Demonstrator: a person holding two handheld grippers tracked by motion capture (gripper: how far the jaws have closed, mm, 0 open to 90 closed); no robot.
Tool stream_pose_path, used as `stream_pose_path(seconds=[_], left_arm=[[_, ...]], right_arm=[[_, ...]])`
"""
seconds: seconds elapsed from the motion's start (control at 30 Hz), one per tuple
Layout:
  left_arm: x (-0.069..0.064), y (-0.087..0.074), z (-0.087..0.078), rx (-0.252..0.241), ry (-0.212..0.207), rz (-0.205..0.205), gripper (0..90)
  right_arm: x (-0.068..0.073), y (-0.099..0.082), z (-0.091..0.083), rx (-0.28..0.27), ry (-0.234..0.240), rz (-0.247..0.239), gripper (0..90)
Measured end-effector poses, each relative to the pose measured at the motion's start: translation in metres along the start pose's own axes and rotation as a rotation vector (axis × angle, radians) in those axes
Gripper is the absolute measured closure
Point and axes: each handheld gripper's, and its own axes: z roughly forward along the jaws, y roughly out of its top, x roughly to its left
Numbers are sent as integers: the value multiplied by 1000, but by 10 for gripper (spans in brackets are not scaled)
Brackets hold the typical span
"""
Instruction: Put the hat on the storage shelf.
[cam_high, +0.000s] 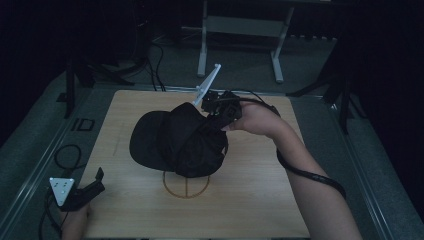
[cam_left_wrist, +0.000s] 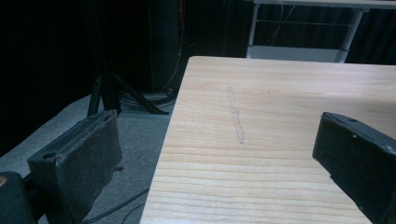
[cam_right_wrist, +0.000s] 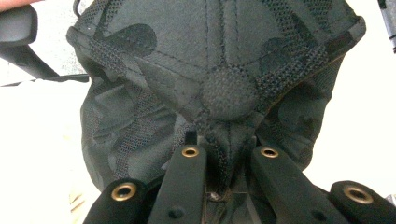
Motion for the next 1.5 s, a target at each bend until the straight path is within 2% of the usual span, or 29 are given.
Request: stream_pose_path(seconds=[0.1,0.2,0.27,0.37,0.47,0.63,0.87,1.07,1.13,1.17,1.23,1.33,1.37,1.5], left_arm=[[0,0,0,1,-1,0,18],[0,0,0,2,0,0,18],[0,0,0,2,0,0,18],[0,0,0,2,0,1,18],[0,0,0,0,-1,1,18],[0,0,0,0,-3,-2,18],[0,0,0,-1,-3,-2,18],[0,0,0,-1,-1,0,18],[0,0,0,-1,-2,0,18],[0,0,0,-1,-1,0,18],[0,0,0,-2,-2,0,18],[0,0,0,-2,-1,1,18],[0,0,0,-1,0,1,18],[0,0,0,-2,1,2,18]], right_arm=[[0,0,7,13,6,6,860],[1,0,8,10,3,0,844],[3,0,8,12,-5,-4,773],[7,1,9,19,-57,-19,583],[8,2,16,48,-84,-14,567],[7,1,24,68,-52,-1,484],[6,-1,22,81,-52,11,409],[2,-7,15,46,-56,40,339],[1,-9,12,21,-45,59,270],[0,-10,11,15,-40,53,255],[1,-14,8,-8,-40,43,130],[0,-18,4,-38,-20,50,131],[-1,-22,2,-37,-49,53,132],[-5,-32,1,-12,-71,77,128]])
